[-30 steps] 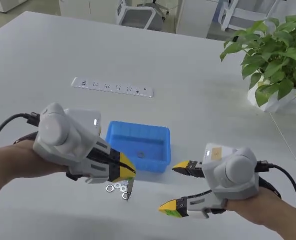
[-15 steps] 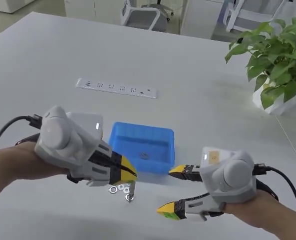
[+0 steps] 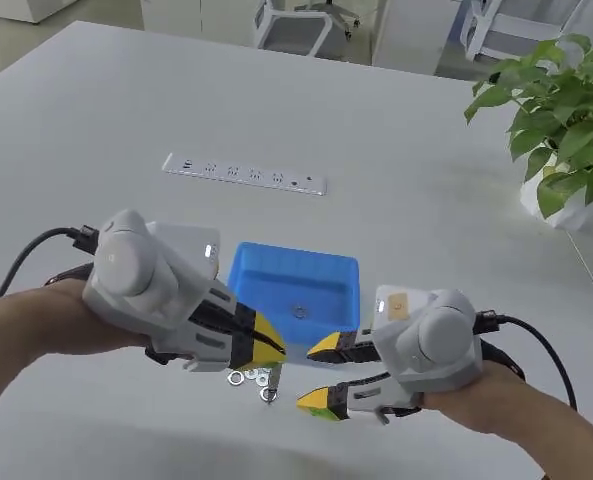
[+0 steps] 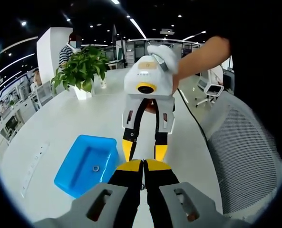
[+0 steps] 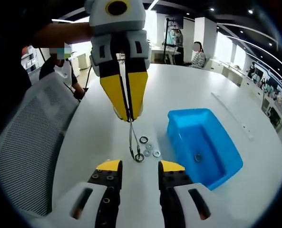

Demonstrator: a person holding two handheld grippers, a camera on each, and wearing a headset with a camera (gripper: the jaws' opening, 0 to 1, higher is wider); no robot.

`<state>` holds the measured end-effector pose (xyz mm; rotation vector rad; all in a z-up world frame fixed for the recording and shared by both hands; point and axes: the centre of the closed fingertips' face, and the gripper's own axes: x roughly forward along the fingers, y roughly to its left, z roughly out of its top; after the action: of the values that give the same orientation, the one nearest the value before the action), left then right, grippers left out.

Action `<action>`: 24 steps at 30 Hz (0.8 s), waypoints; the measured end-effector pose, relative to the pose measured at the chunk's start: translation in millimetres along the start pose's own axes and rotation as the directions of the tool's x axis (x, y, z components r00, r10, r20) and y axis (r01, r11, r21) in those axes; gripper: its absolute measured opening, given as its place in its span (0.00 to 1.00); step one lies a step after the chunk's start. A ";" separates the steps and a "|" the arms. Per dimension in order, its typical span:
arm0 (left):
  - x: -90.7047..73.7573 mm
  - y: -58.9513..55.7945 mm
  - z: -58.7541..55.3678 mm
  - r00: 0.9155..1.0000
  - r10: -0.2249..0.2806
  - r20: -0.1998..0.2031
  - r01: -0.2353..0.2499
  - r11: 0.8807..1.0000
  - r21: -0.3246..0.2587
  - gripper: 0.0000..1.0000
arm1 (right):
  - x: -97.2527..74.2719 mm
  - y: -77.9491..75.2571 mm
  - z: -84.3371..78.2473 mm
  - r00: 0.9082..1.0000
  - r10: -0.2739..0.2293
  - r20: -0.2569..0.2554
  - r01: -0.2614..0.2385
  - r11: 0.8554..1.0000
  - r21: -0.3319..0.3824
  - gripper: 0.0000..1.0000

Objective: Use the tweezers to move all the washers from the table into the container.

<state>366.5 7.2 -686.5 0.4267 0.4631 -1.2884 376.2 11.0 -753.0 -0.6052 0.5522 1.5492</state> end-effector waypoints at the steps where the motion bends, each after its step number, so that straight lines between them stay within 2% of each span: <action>1: -0.1 0.0 0.1 1.000 0.000 -0.001 0.000 1.000 0.001 0.05 | 2.4 0.9 1.2 1.000 0.009 -0.002 -0.009 1.000 -0.007 0.29; 8: 0.2 0.7 0.2 1.000 -0.010 -0.006 0.010 1.000 0.000 0.05 | 13.3 2.5 8.4 0.999 0.053 -0.002 -0.053 0.997 -0.064 0.22; 14: 1.4 4.2 -1.8 1.000 -0.013 -0.007 0.013 1.000 0.000 0.05 | 18.1 1.3 12.8 0.997 0.077 -0.008 -0.077 0.993 -0.086 0.17; 19: 1.7 7.0 -3.5 1.000 -0.011 -0.010 0.011 1.000 -0.003 0.05 | 22.1 6.5 11.6 0.994 0.109 -0.021 -0.111 0.990 -0.092 0.12; 24: 1.4 8.2 -5.1 1.000 -0.008 -0.013 0.008 1.000 -0.006 0.05 | 23.5 8.2 11.2 0.994 0.109 -0.021 -0.111 0.989 -0.099 0.11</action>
<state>374.3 10.7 -691.2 0.4287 0.4795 -1.2927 366.5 35.3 -760.5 -0.6730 0.5292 1.6856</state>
